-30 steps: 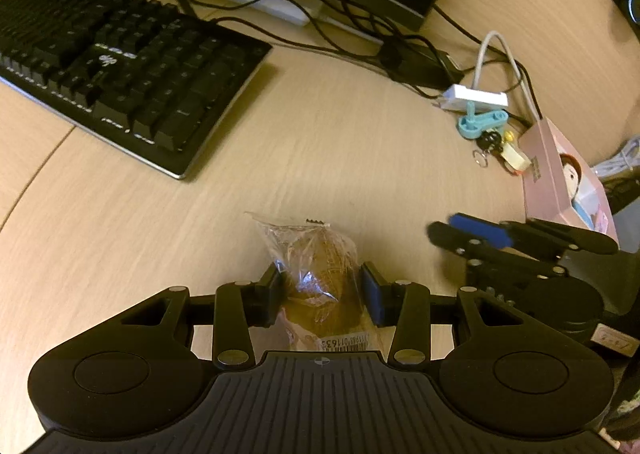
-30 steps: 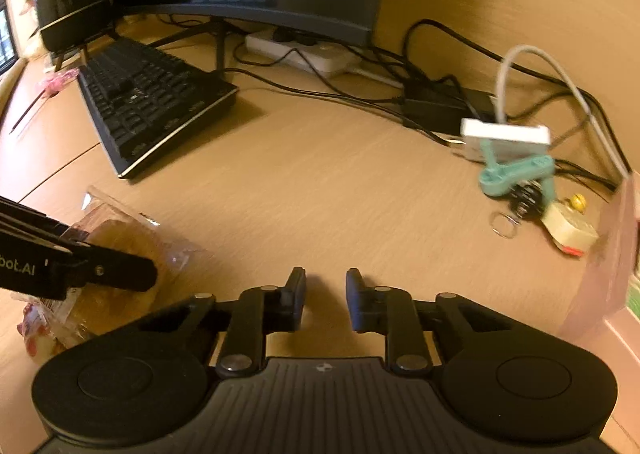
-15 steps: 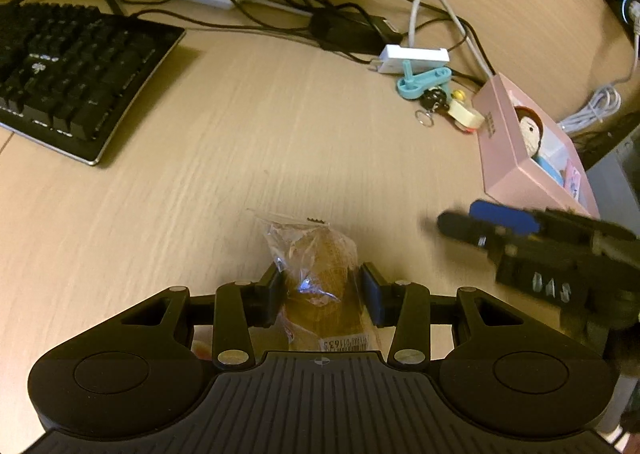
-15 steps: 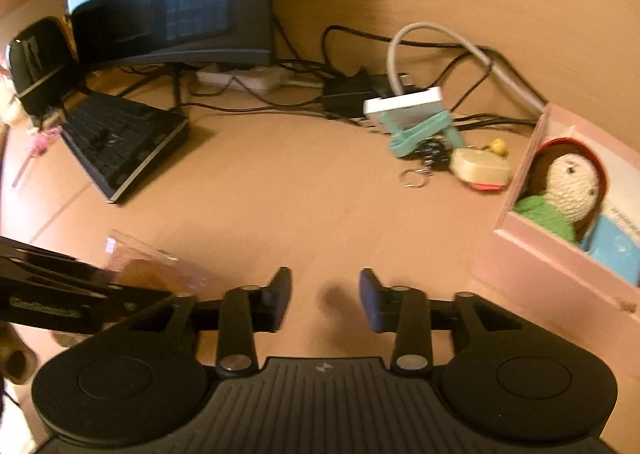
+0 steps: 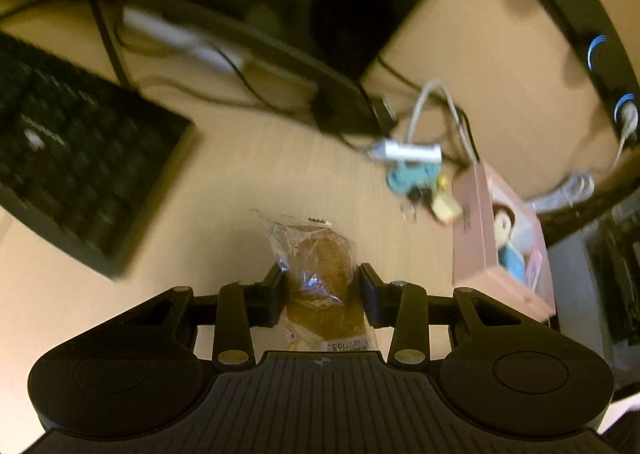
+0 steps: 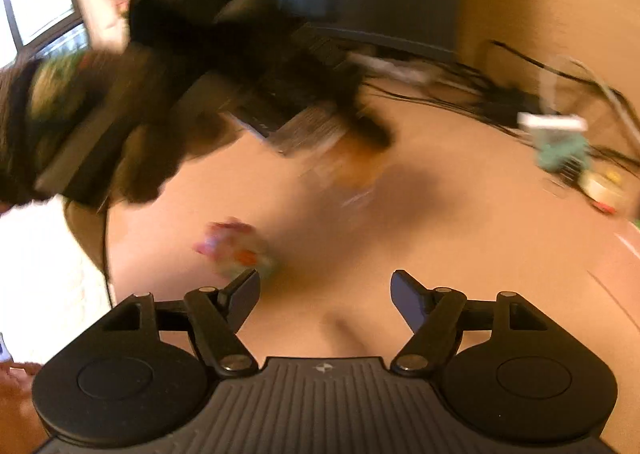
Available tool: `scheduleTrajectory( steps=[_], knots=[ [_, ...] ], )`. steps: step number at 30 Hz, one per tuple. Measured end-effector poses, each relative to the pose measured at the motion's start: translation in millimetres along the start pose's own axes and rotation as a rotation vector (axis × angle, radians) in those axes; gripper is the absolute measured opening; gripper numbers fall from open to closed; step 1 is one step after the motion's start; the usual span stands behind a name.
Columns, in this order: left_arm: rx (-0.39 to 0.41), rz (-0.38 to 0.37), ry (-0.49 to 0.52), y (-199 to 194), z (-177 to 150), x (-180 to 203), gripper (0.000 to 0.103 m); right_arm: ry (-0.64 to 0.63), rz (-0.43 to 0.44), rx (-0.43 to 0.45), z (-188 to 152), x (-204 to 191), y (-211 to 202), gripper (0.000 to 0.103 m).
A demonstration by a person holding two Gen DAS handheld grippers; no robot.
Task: Organize objects
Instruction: 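Lift the bread roll while the right gripper grasps the pink cat figurine, then carry the bread roll into the pink box while the right gripper holds the cat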
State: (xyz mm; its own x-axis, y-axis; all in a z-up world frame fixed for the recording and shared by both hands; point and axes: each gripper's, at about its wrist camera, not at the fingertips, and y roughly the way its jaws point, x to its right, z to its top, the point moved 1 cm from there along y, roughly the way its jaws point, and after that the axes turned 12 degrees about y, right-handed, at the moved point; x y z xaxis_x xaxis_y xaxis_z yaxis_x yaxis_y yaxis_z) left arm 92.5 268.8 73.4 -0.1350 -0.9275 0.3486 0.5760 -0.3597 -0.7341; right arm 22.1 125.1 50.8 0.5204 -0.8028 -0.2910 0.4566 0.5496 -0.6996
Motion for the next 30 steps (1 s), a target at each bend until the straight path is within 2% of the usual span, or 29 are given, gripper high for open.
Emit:
scheduleTrajectory(
  steps=[3, 7, 8, 9, 14, 19, 22, 26, 30],
  knots=[
    [0.021, 0.018, -0.022, -12, 0, -10, 0.042, -0.066, 0.030, -0.023, 6, -24, 29, 0.073],
    [0.010, 0.015, -0.038, -12, -12, -13, 0.042, -0.147, 0.016, -0.071, 6, -42, 61, 0.072],
    [0.001, 0.009, -0.042, -9, -16, -14, 0.042, -0.152, 0.023, -0.088, 5, -43, 66, 0.066],
    [-0.012, 0.003, -0.048, -5, -21, -15, 0.042, -0.153, 0.027, -0.102, 3, -44, 68, 0.050],
    [-0.095, -0.018, -0.020, 19, -40, -6, 0.042, -0.162, -0.070, -0.069, -7, -26, 41, 0.048],
    [-0.135, -0.105, 0.052, 35, -54, 28, 0.043, -0.029, -0.221, -0.059, -34, 37, -15, 0.048],
    [-0.165, -0.084, 0.157, 49, -56, 58, 0.041, 0.070, -0.356, -0.028, -47, 69, -40, 0.048],
    [-0.194, -0.136, 0.236, 70, -60, 96, 0.041, 0.248, -0.514, 0.021, -63, 114, -67, 0.048],
    [-0.201, -0.175, 0.317, 80, -73, 132, 0.041, 0.412, -0.578, 0.040, -74, 144, -82, 0.048]
  ],
)
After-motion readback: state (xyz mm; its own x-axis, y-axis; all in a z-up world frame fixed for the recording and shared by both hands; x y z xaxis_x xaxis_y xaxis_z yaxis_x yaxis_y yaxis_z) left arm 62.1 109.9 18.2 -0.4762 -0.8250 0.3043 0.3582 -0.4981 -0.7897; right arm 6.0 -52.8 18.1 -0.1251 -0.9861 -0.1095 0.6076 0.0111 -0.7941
